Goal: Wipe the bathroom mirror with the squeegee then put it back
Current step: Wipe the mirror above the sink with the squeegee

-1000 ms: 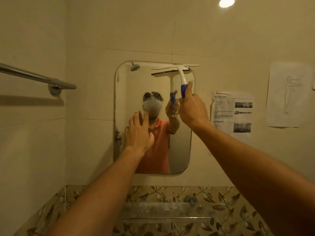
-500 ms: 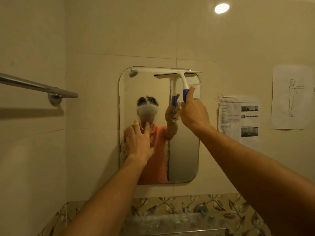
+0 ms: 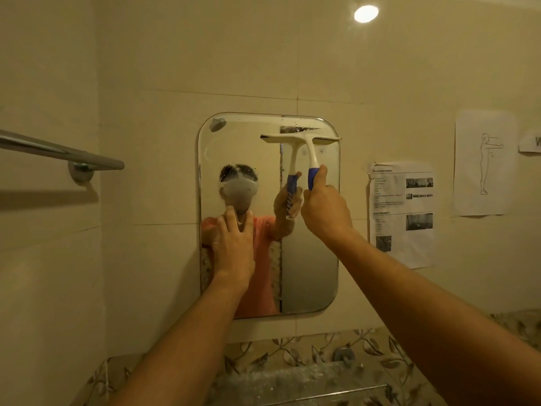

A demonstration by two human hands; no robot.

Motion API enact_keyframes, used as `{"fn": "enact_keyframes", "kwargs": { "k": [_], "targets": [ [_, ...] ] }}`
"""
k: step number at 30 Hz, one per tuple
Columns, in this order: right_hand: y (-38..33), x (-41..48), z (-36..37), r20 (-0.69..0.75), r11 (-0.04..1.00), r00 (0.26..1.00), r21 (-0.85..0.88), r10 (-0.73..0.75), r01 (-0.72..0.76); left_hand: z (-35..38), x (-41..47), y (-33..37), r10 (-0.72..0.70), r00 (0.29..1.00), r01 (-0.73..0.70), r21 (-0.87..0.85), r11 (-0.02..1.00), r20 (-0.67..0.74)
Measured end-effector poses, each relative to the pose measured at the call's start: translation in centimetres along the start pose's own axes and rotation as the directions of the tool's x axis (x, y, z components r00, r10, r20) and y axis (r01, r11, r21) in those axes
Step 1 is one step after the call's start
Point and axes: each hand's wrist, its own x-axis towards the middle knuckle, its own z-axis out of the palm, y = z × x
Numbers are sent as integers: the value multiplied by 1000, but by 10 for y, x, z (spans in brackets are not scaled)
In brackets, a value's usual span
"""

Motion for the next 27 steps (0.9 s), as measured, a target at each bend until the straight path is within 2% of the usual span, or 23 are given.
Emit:
{"fn": "enact_keyframes", "kwargs": {
  "k": [7,19,21,24,27],
  "targets": [
    [14,-31,15,33,998,999,45,39,-41,2,0,-1,19,999,-18,23,1000,-34],
    [32,-89,43,124,997,990,29,72,-76,2,3,-6,46,998,-47,19,999,30],
    [28,-84,34,105,998,994,49,34,-40,2,4,-7,46,999,-46,26,999,14],
    [9,-61,10,4,997,999,59,-51,51,3,4,-7,54,998,-55,32,998,32],
    [-13,-23,-14,-61,996,995,40,-75,78,4,6,-7,47,998,-49,41,998,33]
  ]
}}
